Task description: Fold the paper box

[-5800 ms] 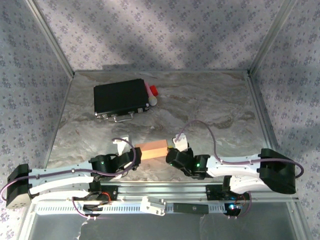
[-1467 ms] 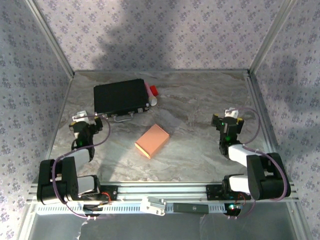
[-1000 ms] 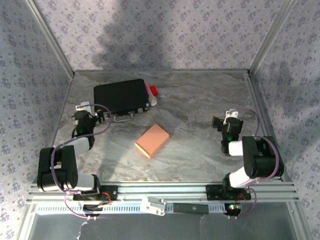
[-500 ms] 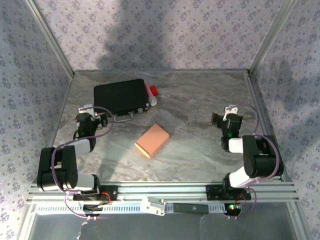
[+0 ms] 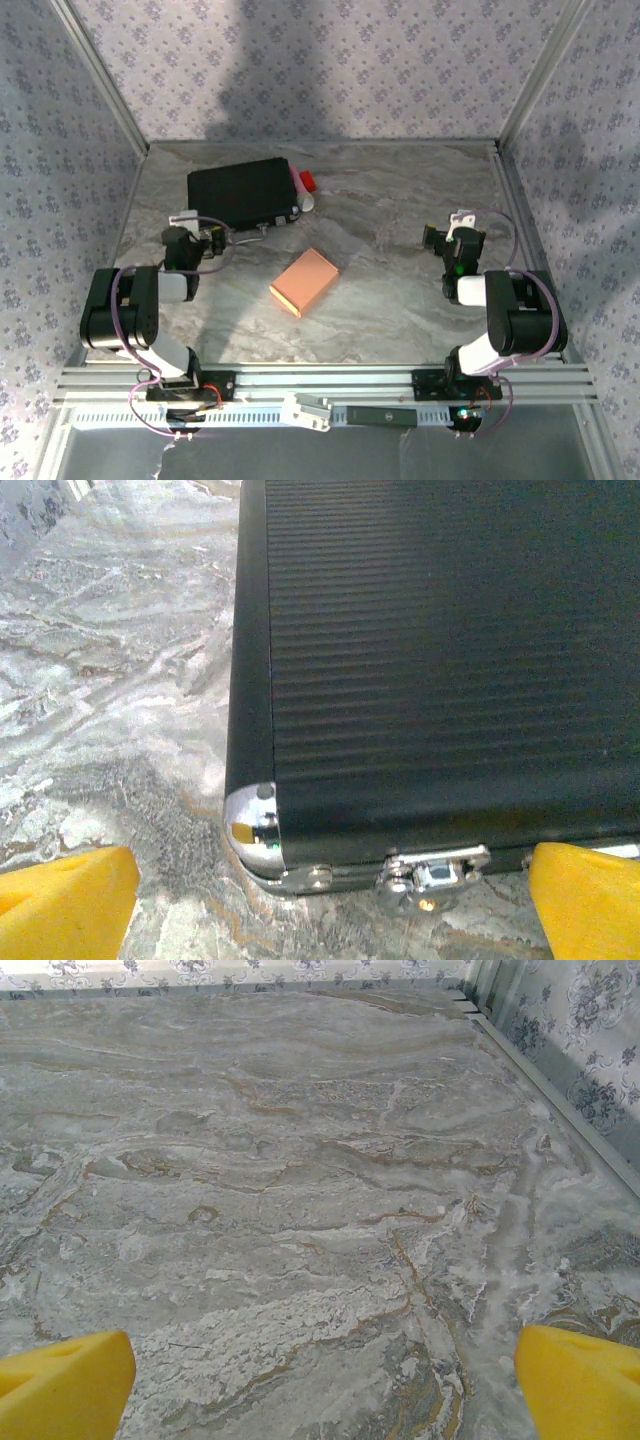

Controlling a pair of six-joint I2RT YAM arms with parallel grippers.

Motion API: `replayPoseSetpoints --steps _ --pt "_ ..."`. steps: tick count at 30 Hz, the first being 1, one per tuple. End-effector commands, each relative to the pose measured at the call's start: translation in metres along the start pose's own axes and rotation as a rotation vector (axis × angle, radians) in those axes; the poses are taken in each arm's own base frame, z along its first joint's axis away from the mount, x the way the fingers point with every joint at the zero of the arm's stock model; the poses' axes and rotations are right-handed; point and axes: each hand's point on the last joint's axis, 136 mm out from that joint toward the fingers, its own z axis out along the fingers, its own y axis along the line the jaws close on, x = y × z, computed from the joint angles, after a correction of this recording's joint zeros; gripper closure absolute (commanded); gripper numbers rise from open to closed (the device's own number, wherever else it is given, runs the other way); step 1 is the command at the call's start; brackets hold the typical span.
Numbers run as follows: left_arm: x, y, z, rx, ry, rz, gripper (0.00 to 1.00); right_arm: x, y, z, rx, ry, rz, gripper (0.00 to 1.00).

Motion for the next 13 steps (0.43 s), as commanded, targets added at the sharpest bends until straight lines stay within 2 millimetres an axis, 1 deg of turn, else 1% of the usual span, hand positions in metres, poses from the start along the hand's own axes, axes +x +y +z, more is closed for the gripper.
replayPoseSetpoints --steps 1,13 --pt "-0.0163 -0.0055 0.0000 0.024 -0.048 0.012 0.00 -0.0001 0.0021 0.0024 -0.007 0.008 -0.018 0.01" --pt "-0.0160 -0.0048 0.0002 0.020 -0.048 0.014 0.00 -0.0010 0.0032 0.0018 -0.007 0.001 -0.024 0.01"
